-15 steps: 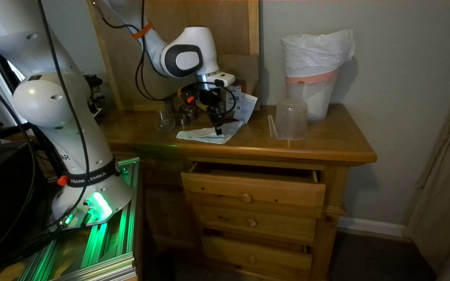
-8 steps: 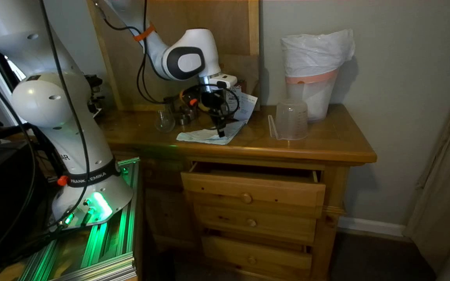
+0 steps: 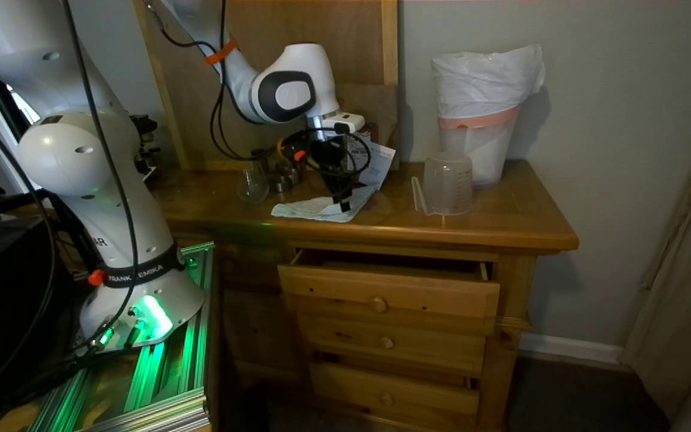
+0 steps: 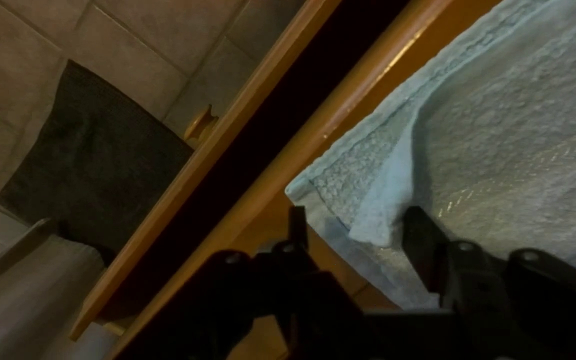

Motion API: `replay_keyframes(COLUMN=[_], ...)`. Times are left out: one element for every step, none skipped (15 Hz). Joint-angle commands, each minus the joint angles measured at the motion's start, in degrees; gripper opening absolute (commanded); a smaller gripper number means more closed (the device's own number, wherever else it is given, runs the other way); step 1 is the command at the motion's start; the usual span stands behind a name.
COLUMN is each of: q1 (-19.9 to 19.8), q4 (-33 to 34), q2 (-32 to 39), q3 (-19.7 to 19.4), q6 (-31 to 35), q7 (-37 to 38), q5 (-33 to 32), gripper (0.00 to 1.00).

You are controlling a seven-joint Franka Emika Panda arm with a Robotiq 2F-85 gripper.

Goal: Fold the towel into a triangle twice.

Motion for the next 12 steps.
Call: replay_keyframes(q1=[-1.1,-1.5,-2.3,-0.3,-0.4,0.5,0.3,-0.1,-0.8,-0.7,-0.5,-0.4], q4=[1.0,1.3,1.5,1.7,1.8,1.7,1.8,2.0,2.0,2.0,2.0,2.0], q2=[-0.3,-0.3,-0.3,0.5,0.6,0.8,0.8,0.9,0.8,1.0,1.0,0.8], q3=[0.7,0.7,0.9,-0.2,-0.5,-1.1,-1.2,-1.1,-0.9,-1.0,-1.1,-1.1], q6=[0.1,-0.2,-0.7,0.0,-0.3,-0.3,-0.8,-2.0,-2.9,-3.3,-3.6,-3.7], q7=[3.5,4.8,7.3,2.2,2.7,0.0,0.2,0.9,2.6,2.6,2.1,2.2], q5=[-4.9,-6.5,-9.3,-3.1,-2.1,1.7,2.8,2.8,1.3,1.6,2.2,2.1], gripper=[0.84,0.90,0.98,0.99,1.00,1.00,1.00,1.00,1.00,1.00,1.00,1.00])
